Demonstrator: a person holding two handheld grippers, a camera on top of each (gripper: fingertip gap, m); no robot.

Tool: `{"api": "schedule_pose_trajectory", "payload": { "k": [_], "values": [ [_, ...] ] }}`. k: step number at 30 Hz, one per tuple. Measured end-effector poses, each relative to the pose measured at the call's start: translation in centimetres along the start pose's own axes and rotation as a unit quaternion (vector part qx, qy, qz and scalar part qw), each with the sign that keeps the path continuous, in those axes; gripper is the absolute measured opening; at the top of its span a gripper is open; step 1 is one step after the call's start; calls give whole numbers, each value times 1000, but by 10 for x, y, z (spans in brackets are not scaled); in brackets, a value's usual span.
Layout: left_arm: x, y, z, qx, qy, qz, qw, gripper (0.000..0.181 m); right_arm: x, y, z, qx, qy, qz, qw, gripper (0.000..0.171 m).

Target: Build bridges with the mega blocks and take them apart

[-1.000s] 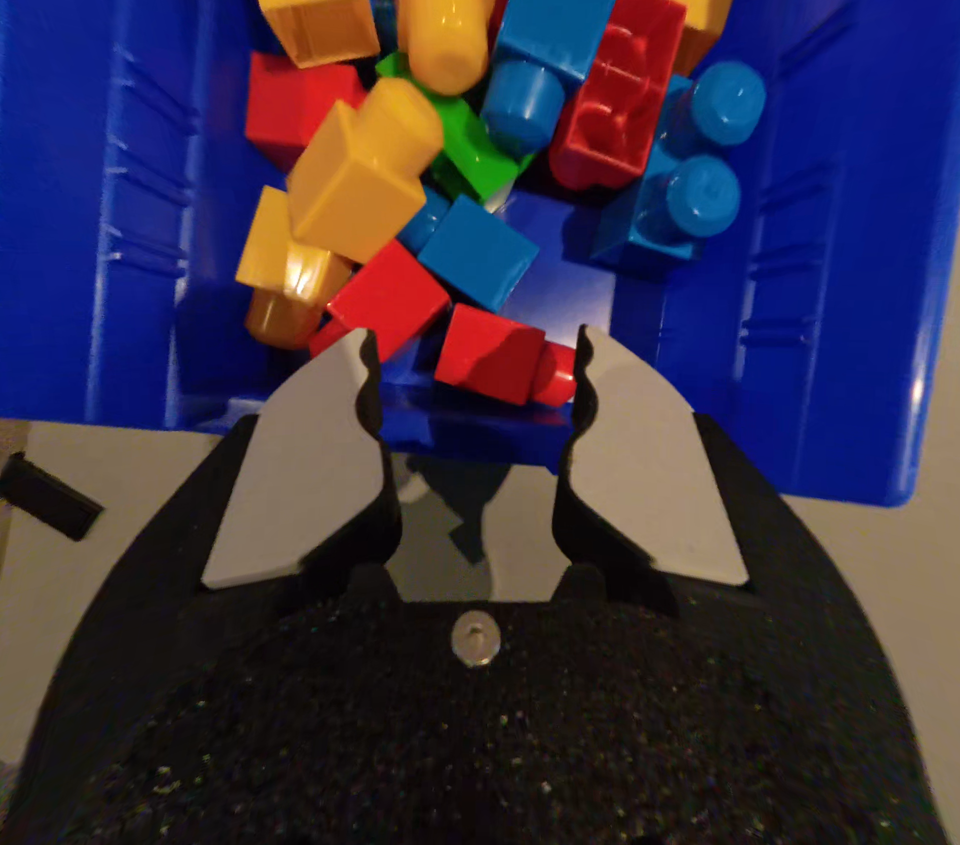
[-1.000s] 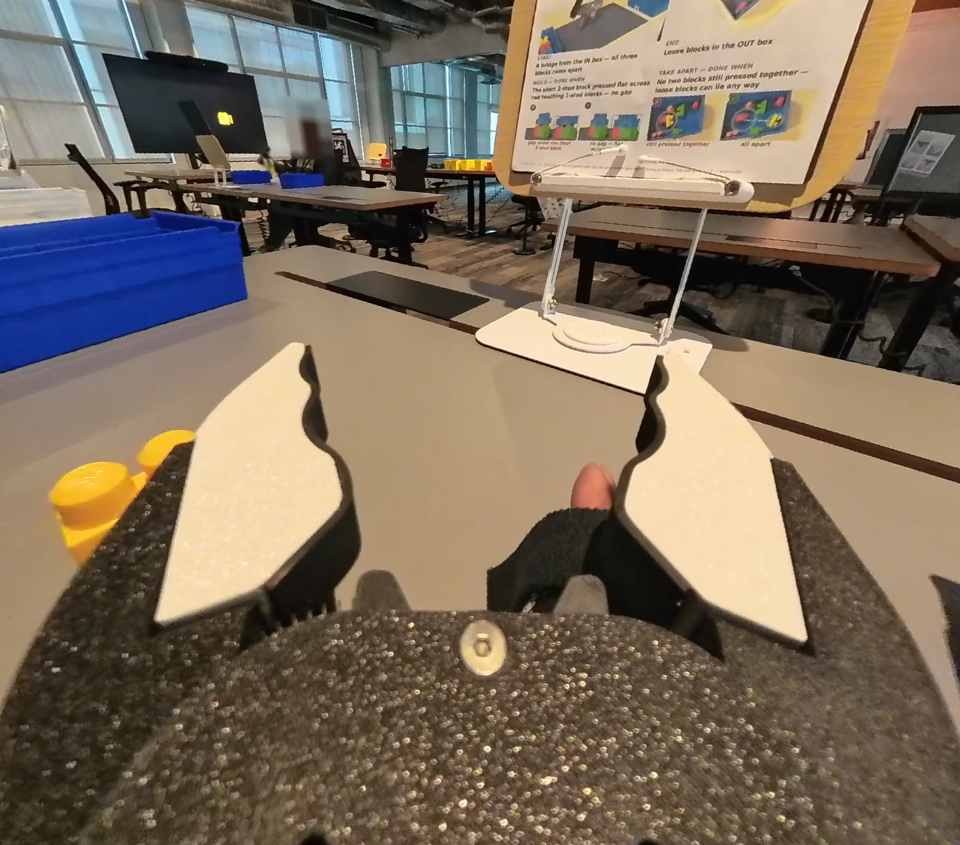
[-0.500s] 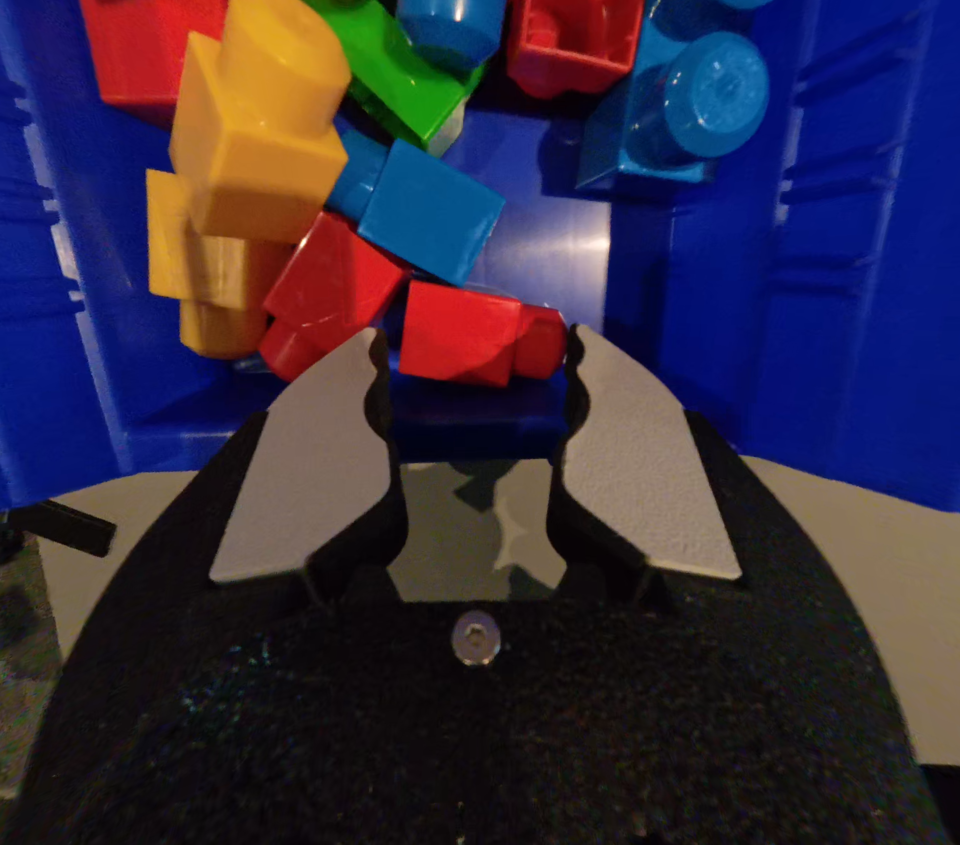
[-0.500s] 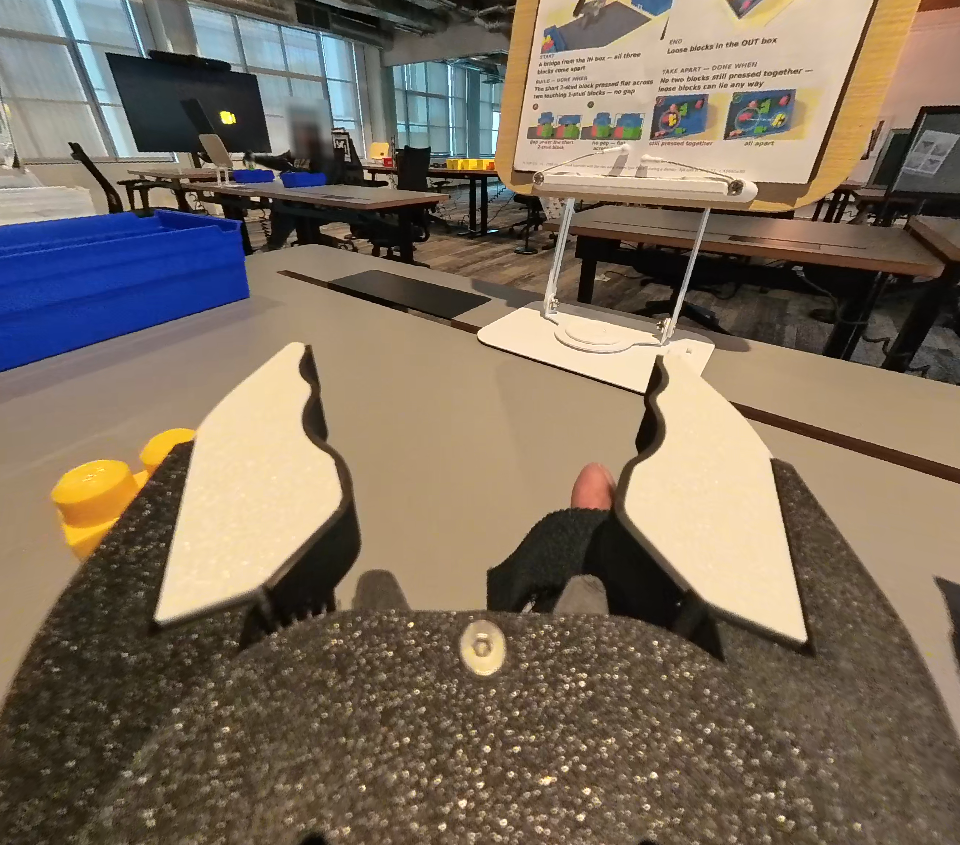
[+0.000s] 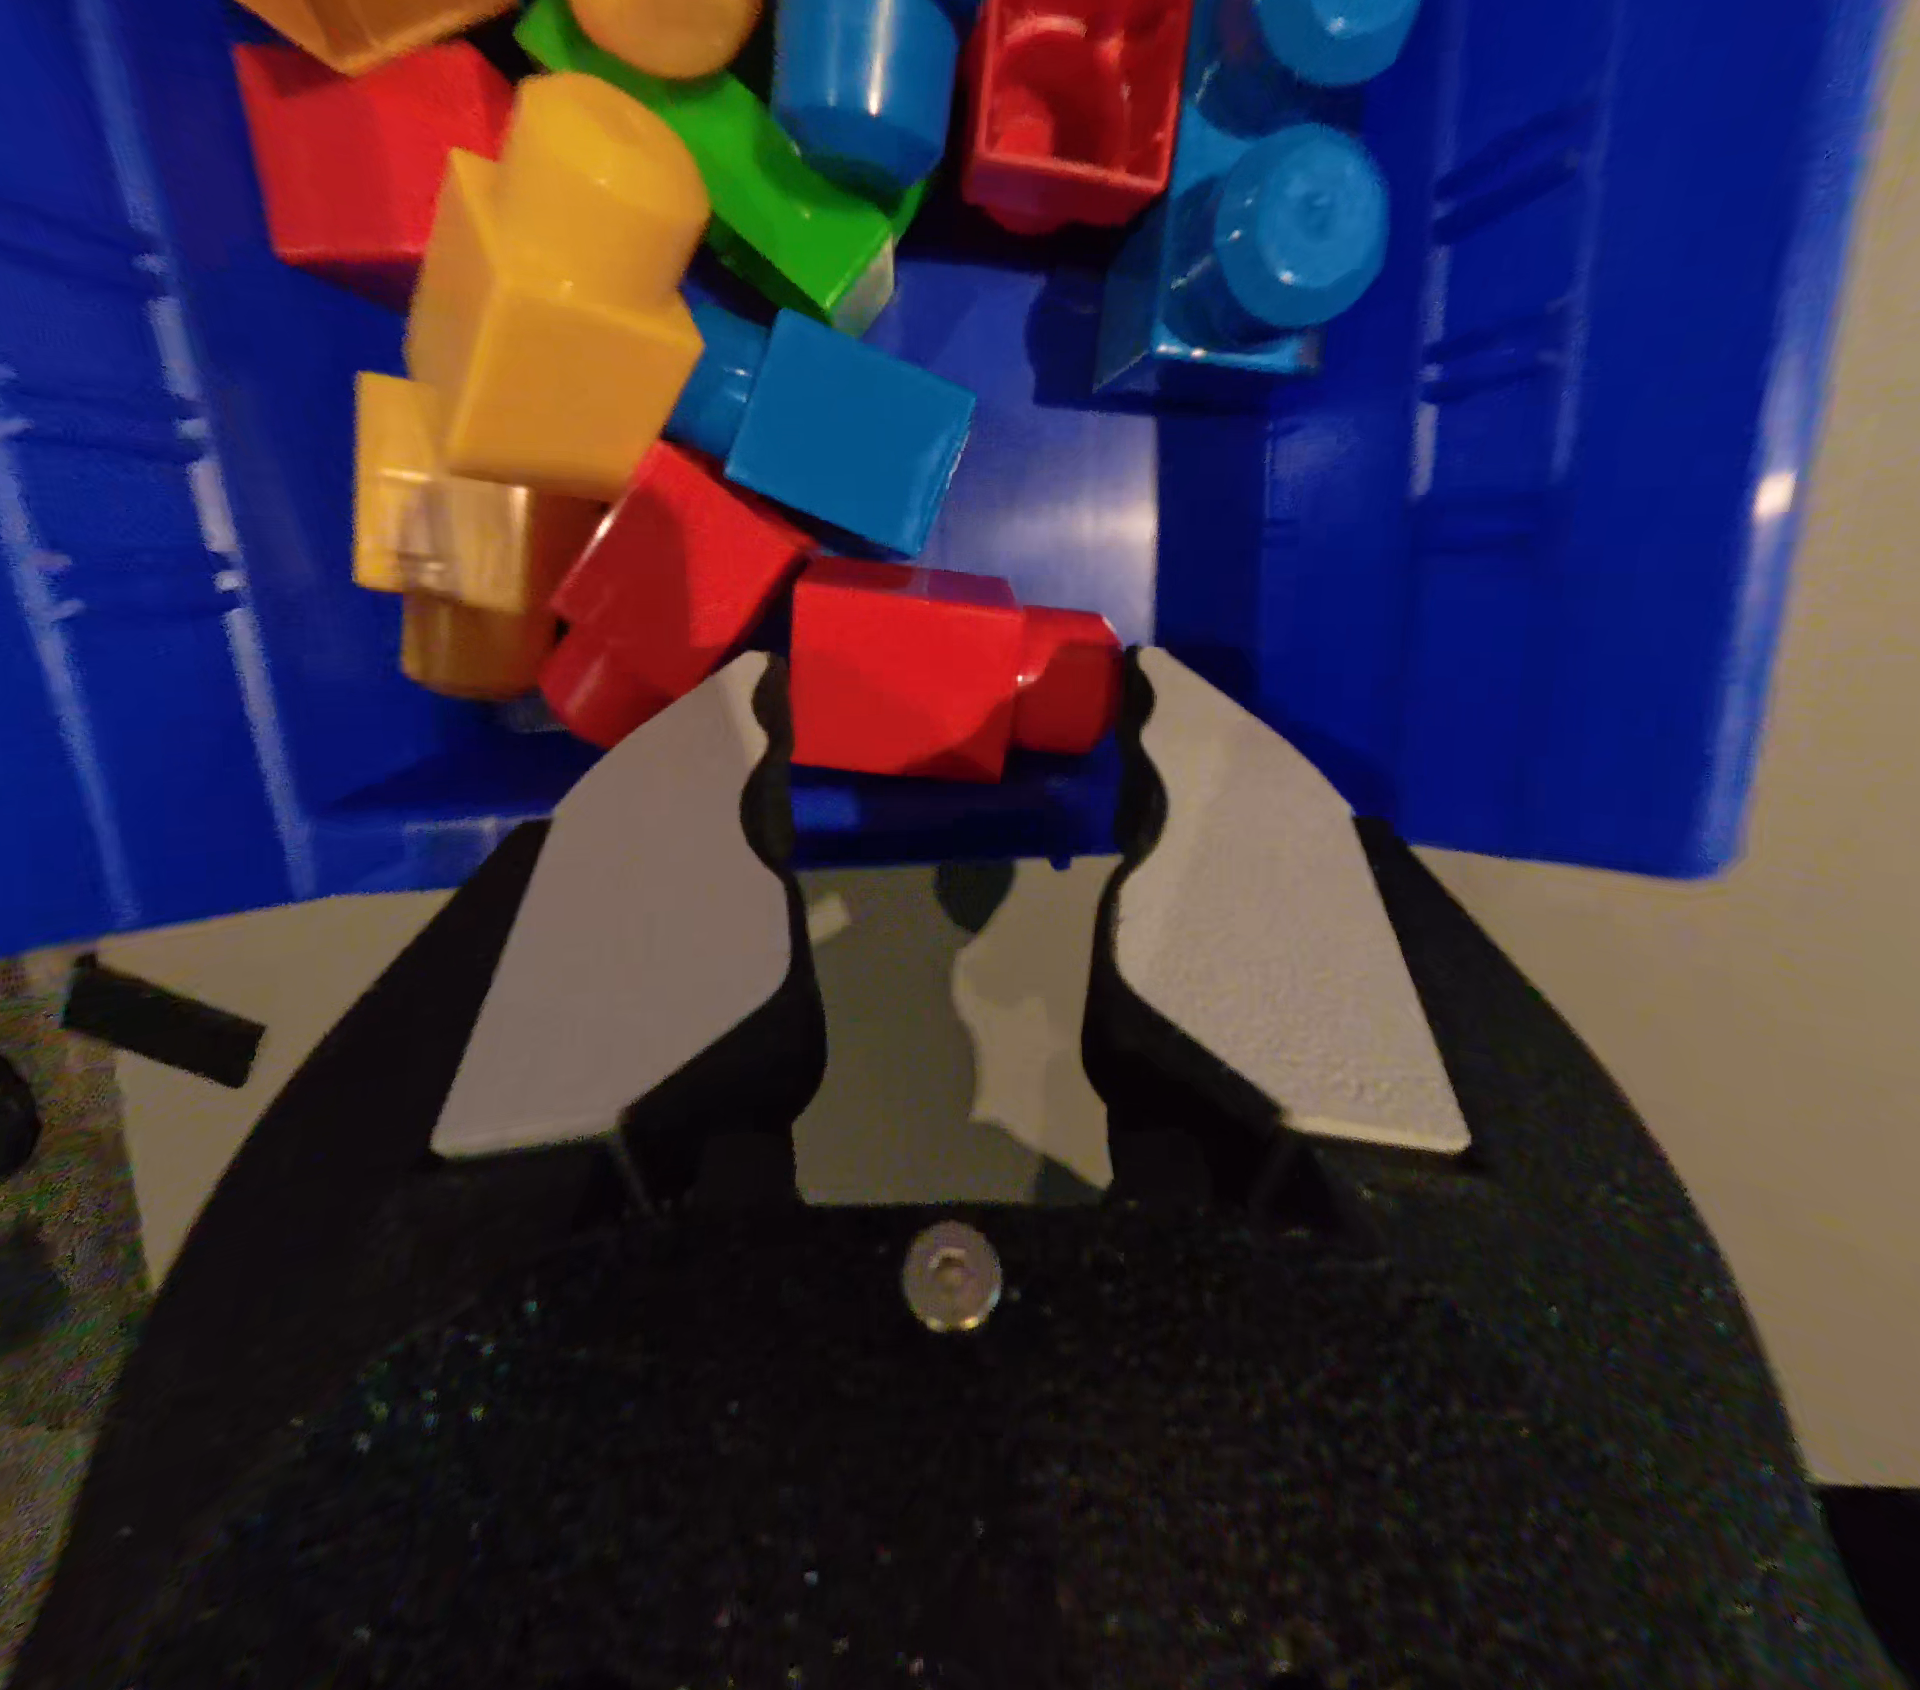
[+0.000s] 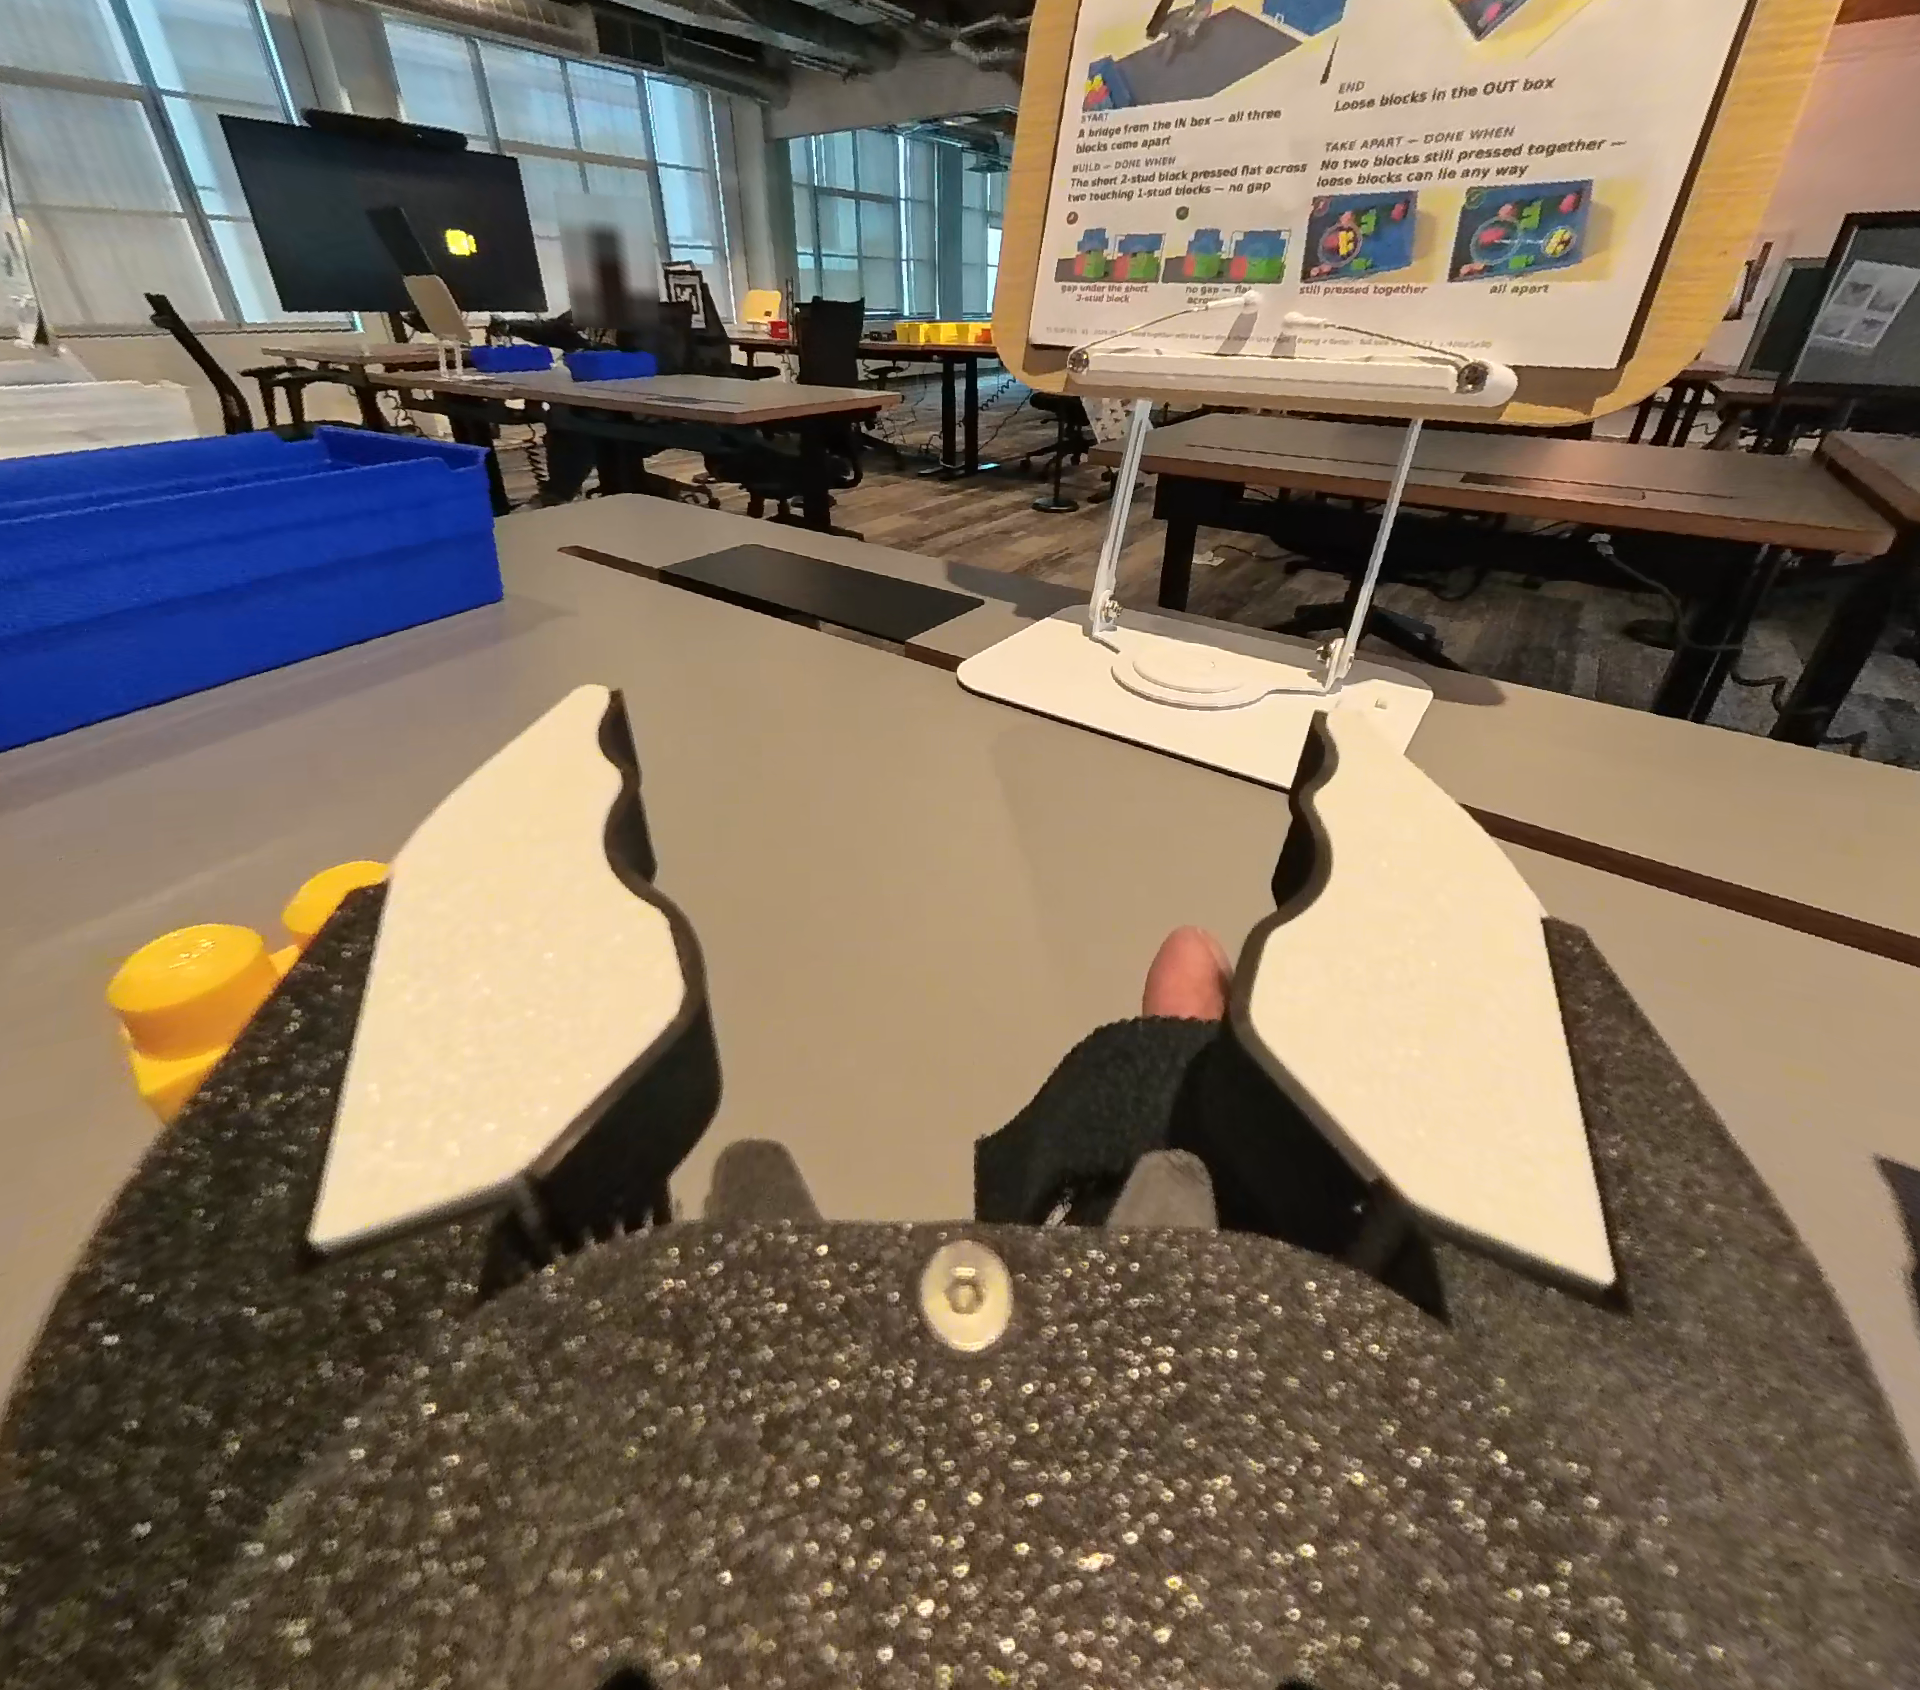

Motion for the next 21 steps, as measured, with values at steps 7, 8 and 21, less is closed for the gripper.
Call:
{"api": "schedule_pose_trajectory", "payload": {
  "k": [7,8,21],
  "values": [
    [-25,-84,64,64,57,209,974,59,1,0,1,1,0,1,1000,119],
    [-31,-94,94,117,97,239,959,59,0,0,1,-1,0,2,1000,119],
    [-33,28,416,517,204,11,831,60,-13,-13,6,-53,-47,29,997,117]
  ]
}}
Point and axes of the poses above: each gripper's, where its closed fingertips meet, y out along the fingers, x out of its underside, z = x × y across the jaws, the point moved 5 cm from there along -y, back along the fingers, and after that the axes turned 4 degrees about -y, right-handed, at the moved point
